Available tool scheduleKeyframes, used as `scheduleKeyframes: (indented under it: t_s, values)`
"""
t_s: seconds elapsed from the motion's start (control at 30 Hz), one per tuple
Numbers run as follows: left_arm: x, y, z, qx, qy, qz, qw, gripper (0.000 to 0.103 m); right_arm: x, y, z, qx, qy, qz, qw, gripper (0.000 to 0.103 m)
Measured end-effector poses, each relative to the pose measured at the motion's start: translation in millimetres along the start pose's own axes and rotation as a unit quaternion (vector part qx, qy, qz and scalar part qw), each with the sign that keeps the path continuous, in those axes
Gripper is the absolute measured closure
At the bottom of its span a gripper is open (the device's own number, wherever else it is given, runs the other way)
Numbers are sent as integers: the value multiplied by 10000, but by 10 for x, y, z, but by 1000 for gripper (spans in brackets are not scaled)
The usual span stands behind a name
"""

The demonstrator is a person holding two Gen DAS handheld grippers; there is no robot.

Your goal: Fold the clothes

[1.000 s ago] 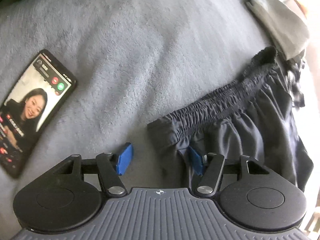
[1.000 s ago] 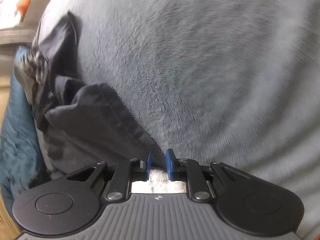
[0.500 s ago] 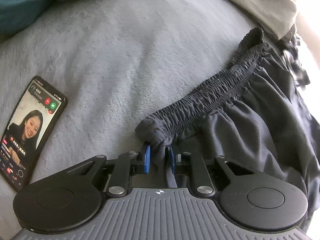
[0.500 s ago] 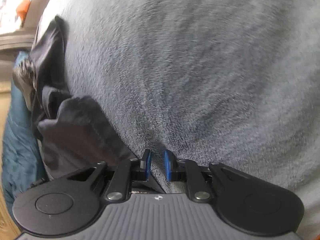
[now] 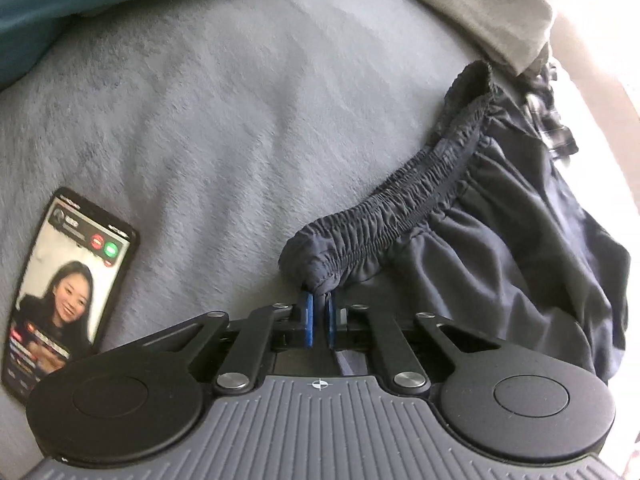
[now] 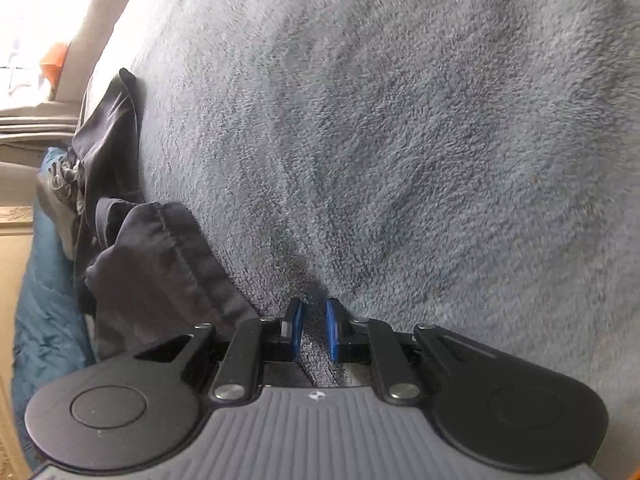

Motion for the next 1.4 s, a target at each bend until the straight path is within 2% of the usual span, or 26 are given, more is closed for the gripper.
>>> scheduleKeyframes:
  t_s: [0.17, 0.23, 0.4, 0.5, 0.67, 0.73, 0.8, 0.87, 0.9, 1.0, 1.1, 1.17, 1.3, 1.4]
  values:
    - [-18, -182, -46, -137, 49, 126, 9998, 99, -111, -151, 3, -335, 288, -296, 9986, 91]
    - [-17, -225, -28, -142, 57, 198, 9997, 99, -52, -146, -31, -426, 316, -411, 9977, 91]
    - [17, -269, 23, -331, -197, 193, 9991, 91, -10, -261, 23, -767, 252, -779, 9937, 90]
    - [-13, -252, -76, -376, -290, 312, 9984, 80, 6, -277, 18, -958, 211, -903, 9911, 89]
    - [-181, -205, -434, -80, -78, 740, 9972, 63, -6, -275, 42, -956, 205, -876, 9913, 89]
    - [-301, -217, -604, -38, -96, 646, 9979, 62, 15, -262, 5, -874, 174, -686, 9937, 89]
    - [-410, -116, -725, -109, -153, 704, 9973, 62, 24, -297, -98, -677, 336, -420, 9963, 84]
    - [-514, 129, -785, -245, -221, 1027, 9942, 62, 24, -417, -210, -148, 583, -443, 9972, 66]
    - [-569, 277, -786, -330, -283, 1225, 9915, 62, 32, -489, -234, 128, 627, -467, 9969, 62]
    - [-763, 815, -670, -731, -484, 1806, 9796, 62, 123, -699, -119, 673, 464, -501, 9954, 60]
    - [-962, 1265, -516, -1004, -739, 2132, 9690, 62, 255, -820, 106, 676, 375, -420, 9961, 60]
    - [-1072, 1514, -437, -1209, -873, 2285, 9621, 62, 308, -814, 225, 822, 204, -236, 9961, 60]
    - [-1149, 1856, -380, -1799, -943, 2162, 9550, 62, 290, -783, 399, 1386, -407, 34, 9895, 60]
    - [-1151, 2059, -334, -2372, -1077, 1805, 9484, 60, 125, -858, 372, 1651, -673, -334, 9834, 65]
Point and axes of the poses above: each gripper's, at about its wrist camera, not at the fingertips, and z roughly the way its jaws point, y to its right, x to its top, the point moved 5 cm from there along z, roughly the way its jaws point, and after that the axes turned 13 degrees about z, right-handed, at the moved point
